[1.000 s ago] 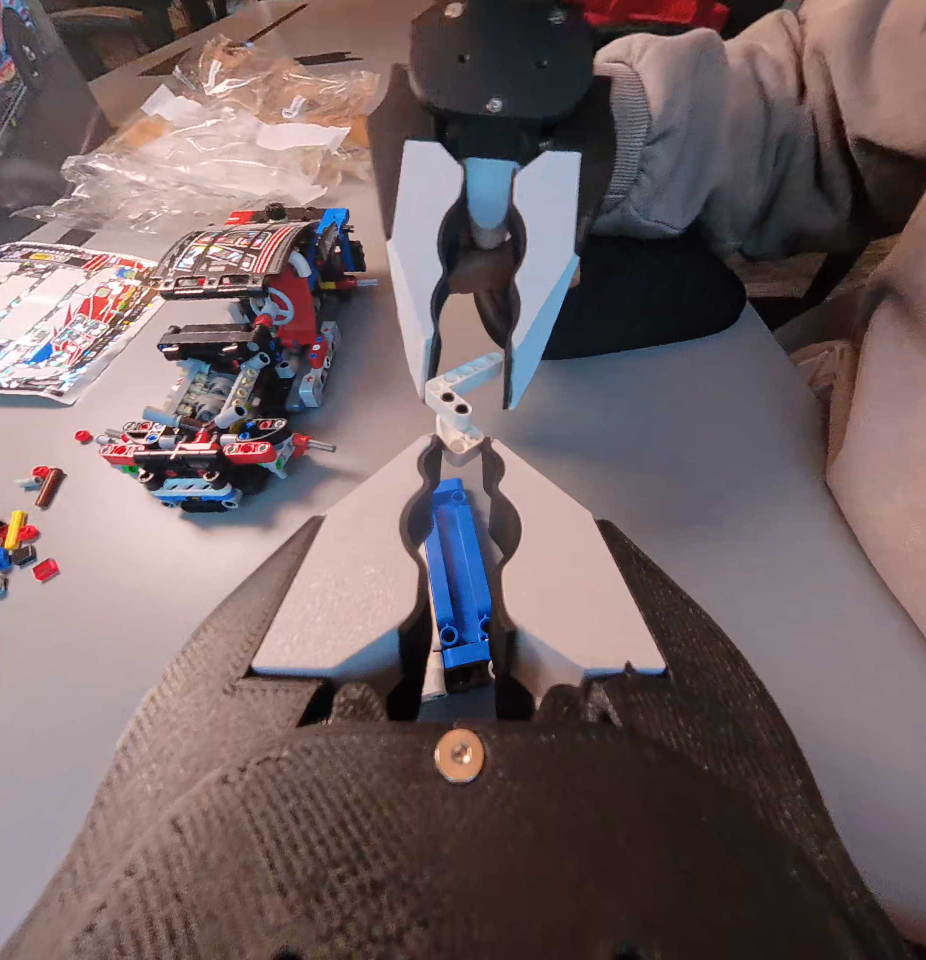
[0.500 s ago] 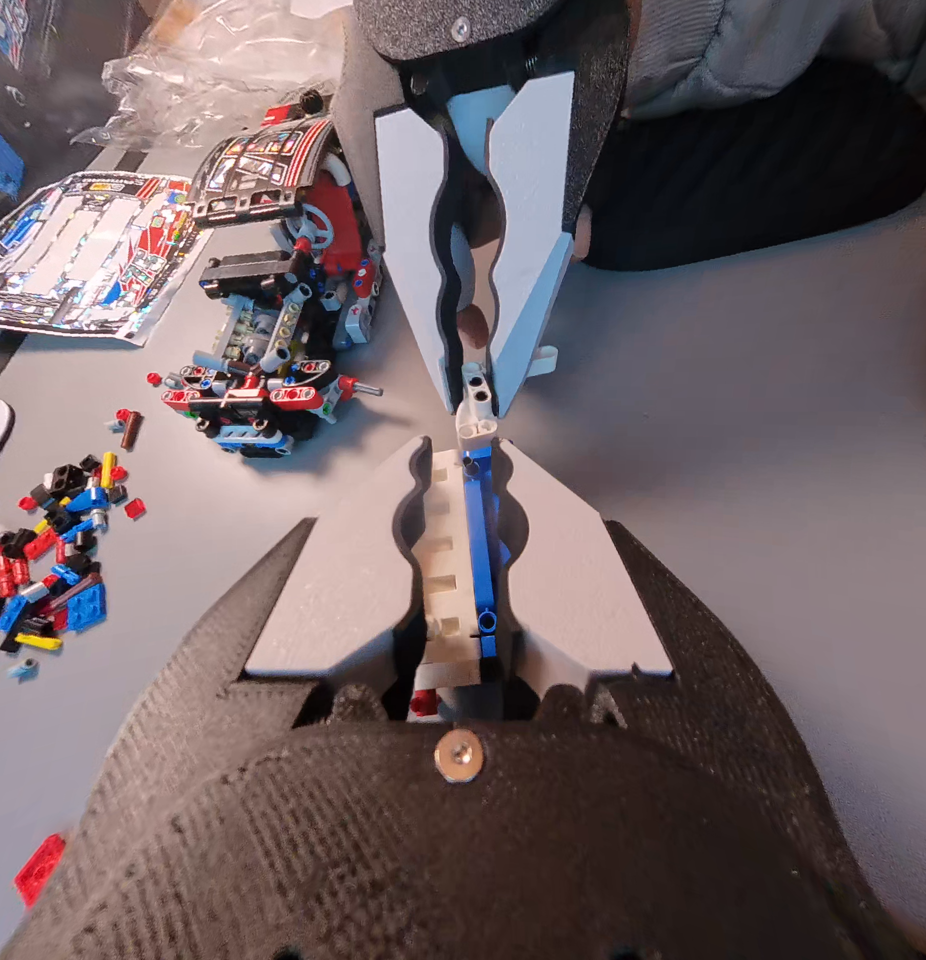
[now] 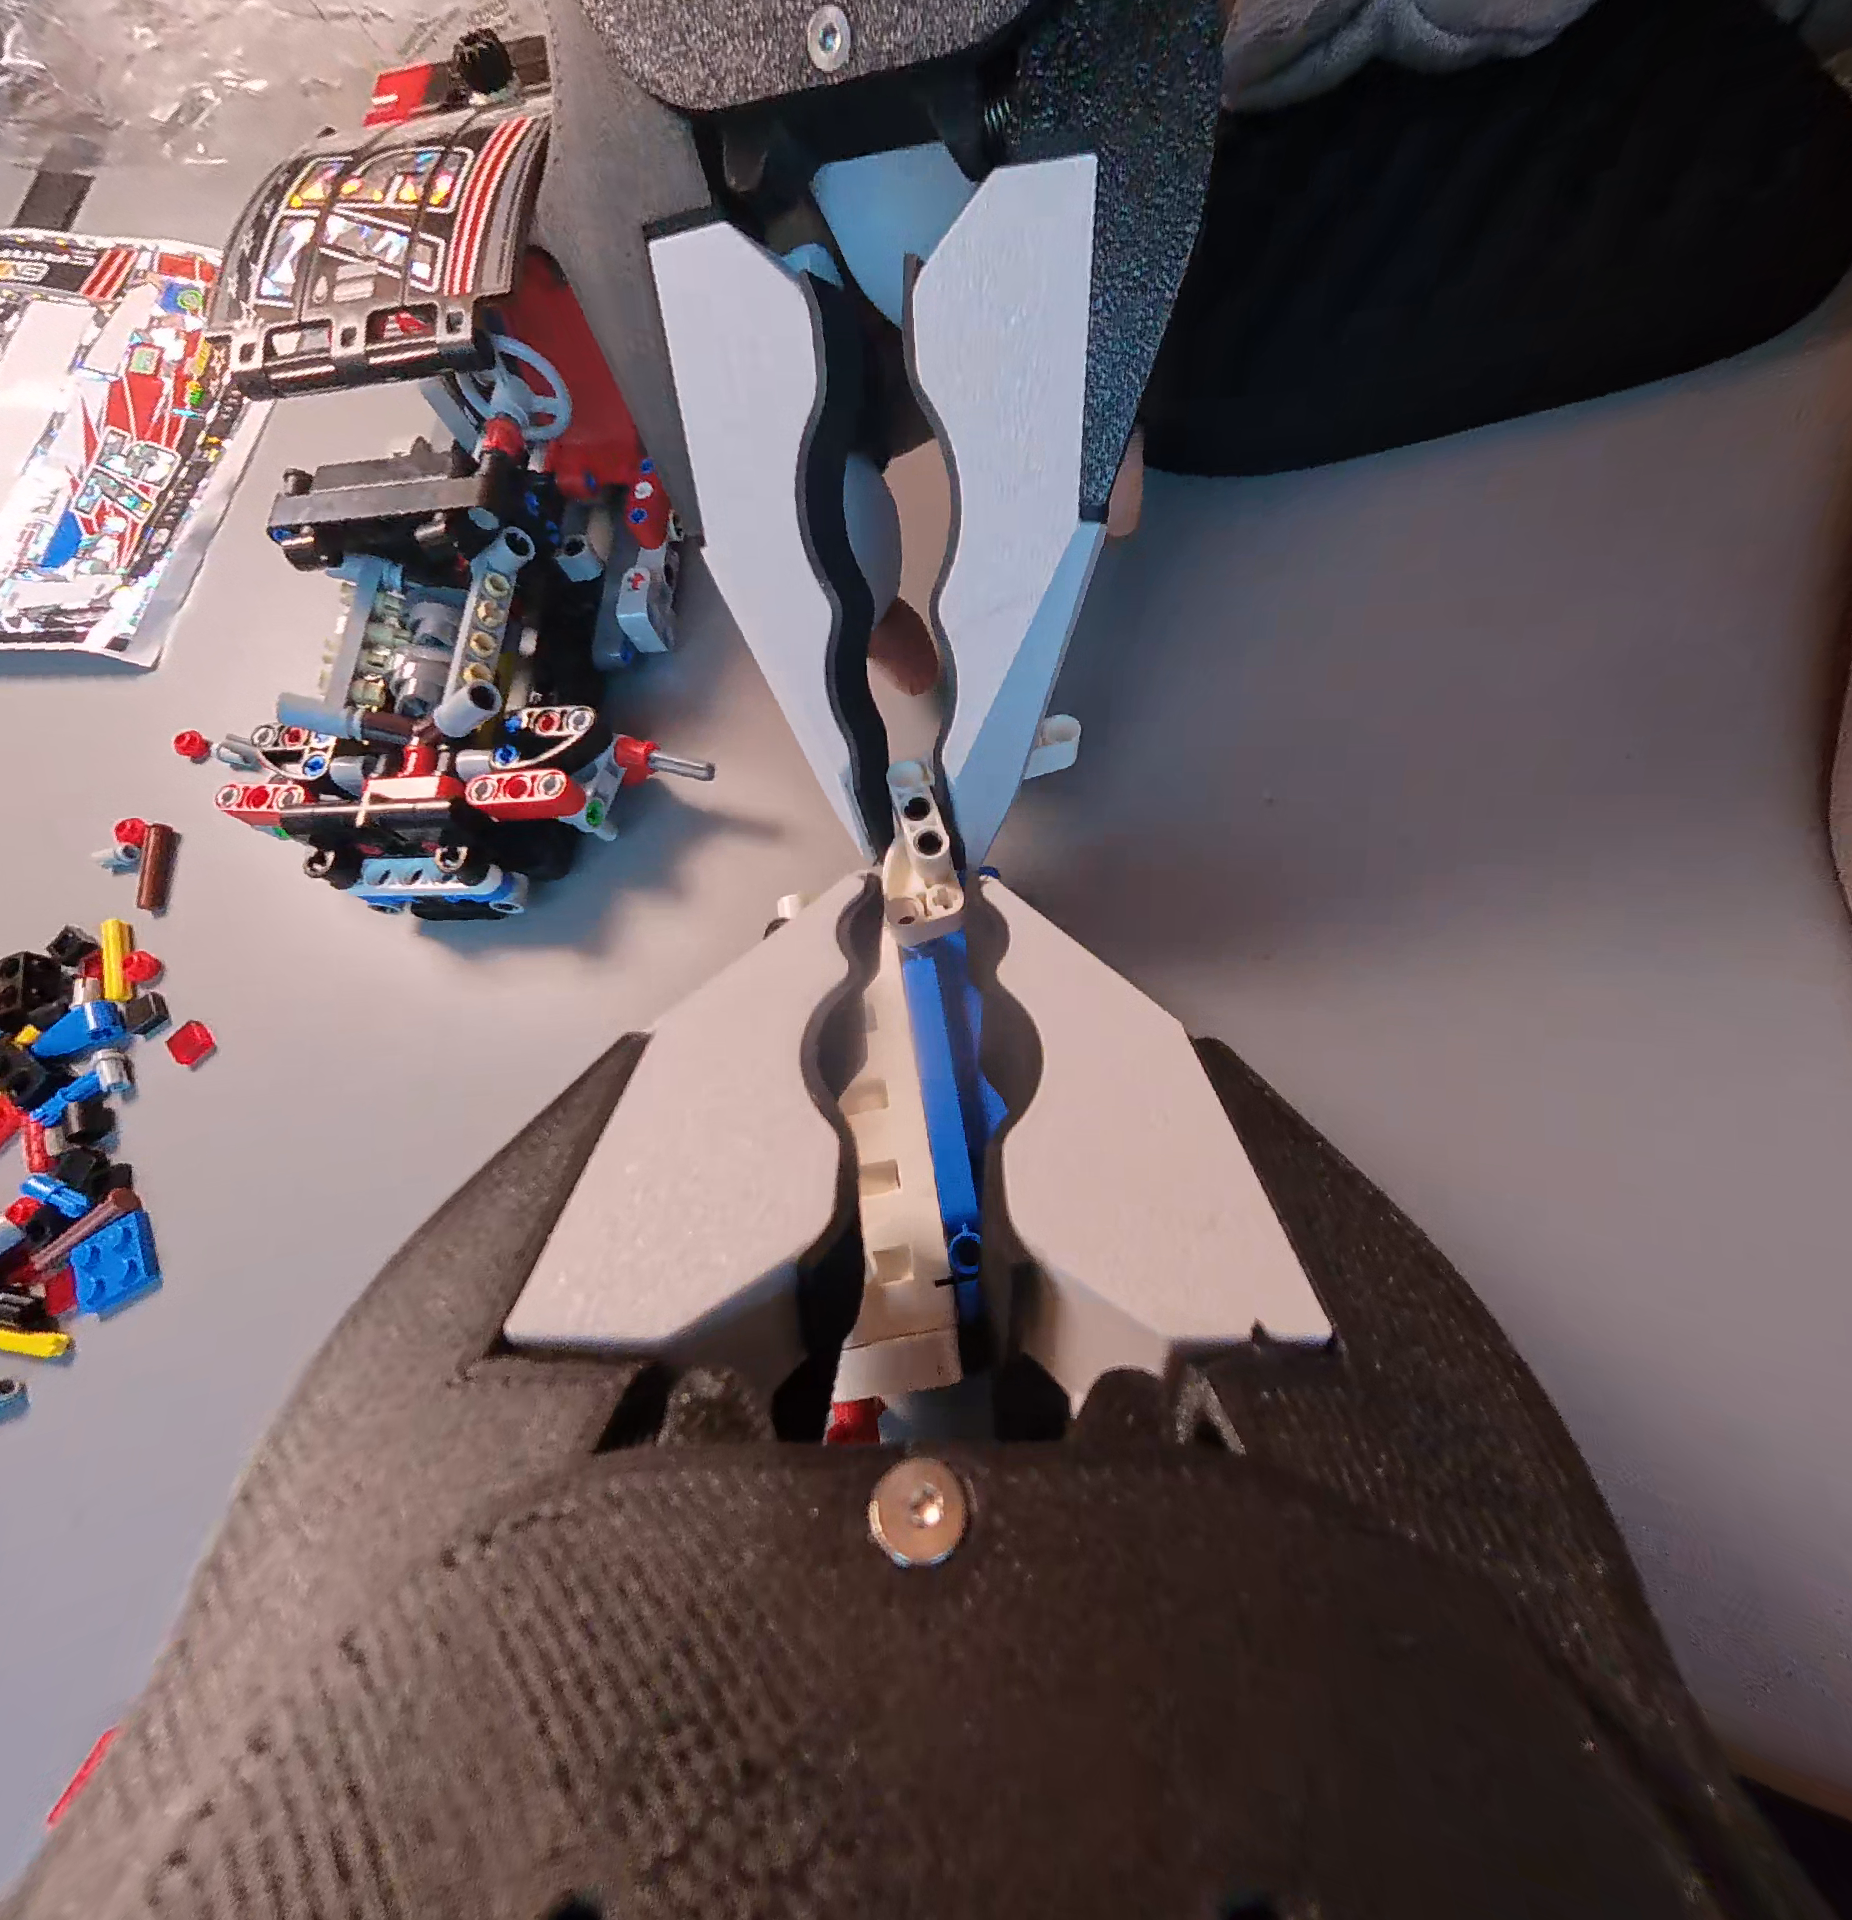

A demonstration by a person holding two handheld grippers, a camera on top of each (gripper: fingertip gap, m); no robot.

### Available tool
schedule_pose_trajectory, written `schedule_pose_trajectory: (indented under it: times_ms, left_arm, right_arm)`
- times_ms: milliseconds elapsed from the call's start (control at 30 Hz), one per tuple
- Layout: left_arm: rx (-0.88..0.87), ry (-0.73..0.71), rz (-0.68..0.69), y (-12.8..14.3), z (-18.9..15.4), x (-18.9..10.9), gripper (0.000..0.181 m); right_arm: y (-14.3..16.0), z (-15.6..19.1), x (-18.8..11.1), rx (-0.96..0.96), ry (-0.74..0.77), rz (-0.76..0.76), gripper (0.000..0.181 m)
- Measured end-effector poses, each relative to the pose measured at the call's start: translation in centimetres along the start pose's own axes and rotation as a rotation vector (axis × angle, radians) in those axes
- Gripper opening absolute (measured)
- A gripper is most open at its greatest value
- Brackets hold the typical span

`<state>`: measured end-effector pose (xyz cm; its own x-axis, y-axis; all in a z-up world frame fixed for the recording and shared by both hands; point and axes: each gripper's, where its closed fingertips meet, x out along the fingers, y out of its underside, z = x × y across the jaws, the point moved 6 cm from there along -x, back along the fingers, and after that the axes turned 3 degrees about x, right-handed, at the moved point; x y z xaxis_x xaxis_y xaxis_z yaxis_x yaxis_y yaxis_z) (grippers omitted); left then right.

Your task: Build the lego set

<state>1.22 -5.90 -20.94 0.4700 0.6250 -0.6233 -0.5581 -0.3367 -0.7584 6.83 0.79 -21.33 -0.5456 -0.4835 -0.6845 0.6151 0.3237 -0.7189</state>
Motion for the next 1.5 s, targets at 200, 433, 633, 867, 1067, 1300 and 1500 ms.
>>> schedule_pose_trajectory:
  times_ms: [200,433,633,867,1067,1300,1500]
  left_arm:
    - [-0.009,0.01,0.034,0.0,0.1,0.2,0.013]
    - [-0.034,0.039,0.064,0.1,0.2,0.4,0.013]
    - [-0.092,0.069,0.067,0.2,0.5,0.5,0.013]
    - [-0.14,0.084,0.069,0.3,0.9,0.4,0.013]
    - [-0.149,0.086,0.074,0.3,0.9,0.4,0.013]
    - [-0.158,0.079,0.083,0.3,1.0,0.4,0.013]
    - [-0.199,0.094,0.103,0.3,1.4,0.5,0.013]
  right_arm:
    - [0.1,-0.1,-0.1,-0.002,0.008,0.007,0.012]
    - [0.2,-0.1,0.1,-0.001,0.009,0.019,0.012]
    - [0.2,-0.2,0.2,0.009,0.011,0.02,0.012]
    - [-0.1,-0.3,0.1,0.009,0.023,0.022,0.012]
    - [-0.2,-0.3,0.1,0.007,0.024,0.034,0.012]
    - [-0.3,-0.3,0.1,0.015,0.033,0.04,0.012]
    - [-0.4,-0.6,0.1,0.027,0.046,0.049,0.012]
